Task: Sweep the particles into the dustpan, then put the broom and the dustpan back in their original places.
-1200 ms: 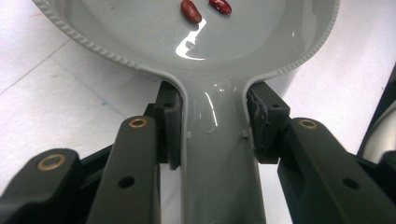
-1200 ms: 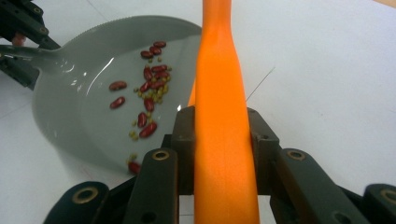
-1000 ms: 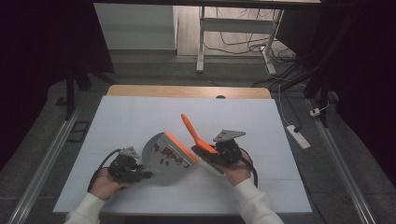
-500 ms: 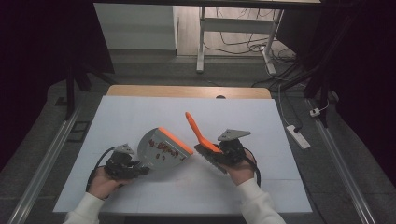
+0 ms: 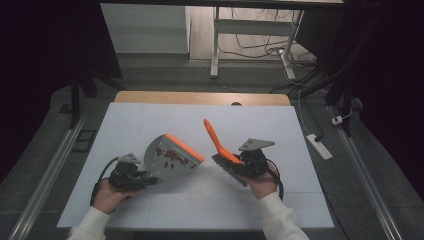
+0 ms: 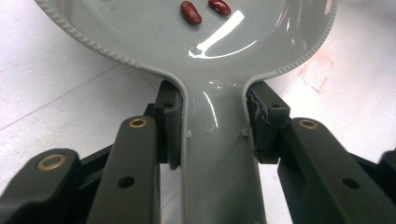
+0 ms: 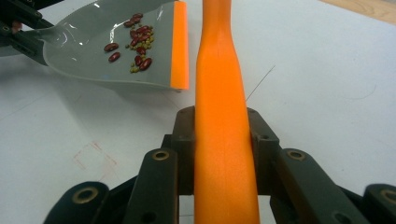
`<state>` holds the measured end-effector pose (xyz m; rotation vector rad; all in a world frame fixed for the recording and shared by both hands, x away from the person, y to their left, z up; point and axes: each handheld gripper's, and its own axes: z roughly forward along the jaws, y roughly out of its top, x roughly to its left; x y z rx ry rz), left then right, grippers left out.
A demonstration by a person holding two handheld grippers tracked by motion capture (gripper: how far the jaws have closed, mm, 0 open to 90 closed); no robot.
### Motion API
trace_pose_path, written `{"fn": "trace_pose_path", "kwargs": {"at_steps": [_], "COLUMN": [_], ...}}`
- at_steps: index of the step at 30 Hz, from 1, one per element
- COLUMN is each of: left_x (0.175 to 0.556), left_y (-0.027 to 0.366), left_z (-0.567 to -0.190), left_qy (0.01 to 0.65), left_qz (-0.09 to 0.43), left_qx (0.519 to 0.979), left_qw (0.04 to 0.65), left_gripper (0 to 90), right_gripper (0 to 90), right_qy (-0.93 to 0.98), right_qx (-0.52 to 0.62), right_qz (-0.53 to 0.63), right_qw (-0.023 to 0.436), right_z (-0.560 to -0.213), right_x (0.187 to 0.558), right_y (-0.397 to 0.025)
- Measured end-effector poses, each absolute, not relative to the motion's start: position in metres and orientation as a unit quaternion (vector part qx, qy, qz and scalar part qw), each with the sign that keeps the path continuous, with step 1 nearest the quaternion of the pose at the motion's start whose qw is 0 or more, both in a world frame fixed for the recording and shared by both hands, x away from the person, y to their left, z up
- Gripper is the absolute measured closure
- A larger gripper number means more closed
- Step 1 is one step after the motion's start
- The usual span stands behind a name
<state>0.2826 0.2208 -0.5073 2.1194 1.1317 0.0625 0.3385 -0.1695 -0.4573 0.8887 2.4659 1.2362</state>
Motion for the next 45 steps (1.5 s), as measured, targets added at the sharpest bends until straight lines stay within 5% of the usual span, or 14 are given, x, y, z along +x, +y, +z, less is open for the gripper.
{"fn": "trace_pose_path", "kwargs": {"at_steps": [45], "left_x": [0.248], "left_y": [0.237], "left_z": [-0.505], "left_qy": [0.543], "left_qz": [0.080], "left_qx": [0.750], "left_qw": [0.368], "left_gripper": [61.5], "right_gripper": [70.0], "right_qy": [0.833], "right_qx": [0.328], "right_qz": [0.432], "right_qw": [0.108], "right_z": [-0.459], "right_x": [0.317], "right_y": [-0.234]}}
